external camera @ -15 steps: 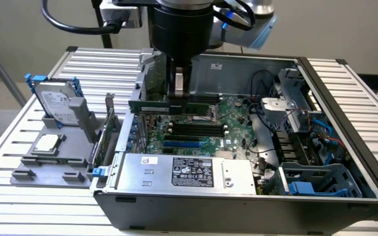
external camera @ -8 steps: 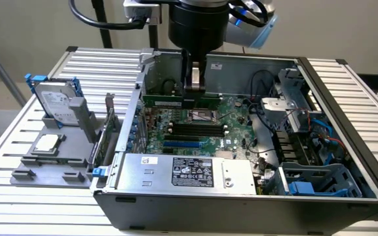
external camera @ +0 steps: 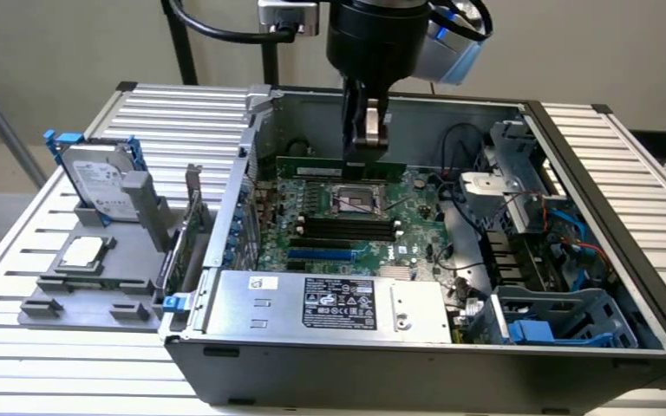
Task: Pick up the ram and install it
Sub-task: 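Pick up the ram and move it above insertion slot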
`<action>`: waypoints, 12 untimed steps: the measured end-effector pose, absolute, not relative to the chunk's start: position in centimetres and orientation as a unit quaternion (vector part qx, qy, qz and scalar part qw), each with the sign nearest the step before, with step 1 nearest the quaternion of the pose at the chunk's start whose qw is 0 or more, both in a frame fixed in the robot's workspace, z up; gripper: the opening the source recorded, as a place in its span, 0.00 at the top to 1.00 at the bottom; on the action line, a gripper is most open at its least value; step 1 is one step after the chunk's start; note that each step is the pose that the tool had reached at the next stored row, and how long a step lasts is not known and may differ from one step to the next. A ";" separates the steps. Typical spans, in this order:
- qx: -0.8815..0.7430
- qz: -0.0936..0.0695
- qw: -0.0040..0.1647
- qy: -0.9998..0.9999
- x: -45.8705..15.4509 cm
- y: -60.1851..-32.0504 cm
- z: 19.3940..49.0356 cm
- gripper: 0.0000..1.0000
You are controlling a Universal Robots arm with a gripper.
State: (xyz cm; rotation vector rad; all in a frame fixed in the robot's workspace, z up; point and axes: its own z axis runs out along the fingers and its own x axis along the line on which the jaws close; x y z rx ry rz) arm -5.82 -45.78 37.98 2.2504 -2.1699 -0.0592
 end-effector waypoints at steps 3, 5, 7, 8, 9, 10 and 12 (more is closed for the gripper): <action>0.720 -0.019 0.007 -0.694 -5.1 -45.1 38.0 0.86; 0.720 -0.018 0.007 -0.694 -4.5 -44.7 37.9 0.86; 0.720 -0.018 0.007 -0.694 -4.0 -44.2 37.9 0.86; 0.720 -0.018 0.007 -0.694 -3.8 -43.9 37.9 0.86; 0.720 -0.018 0.006 -0.694 -3.6 -43.7 37.9 0.86; 0.720 -0.018 0.006 -0.694 -3.4 -43.3 37.9 0.86; 0.720 -0.017 0.006 -0.694 -3.2 -42.6 37.9 0.86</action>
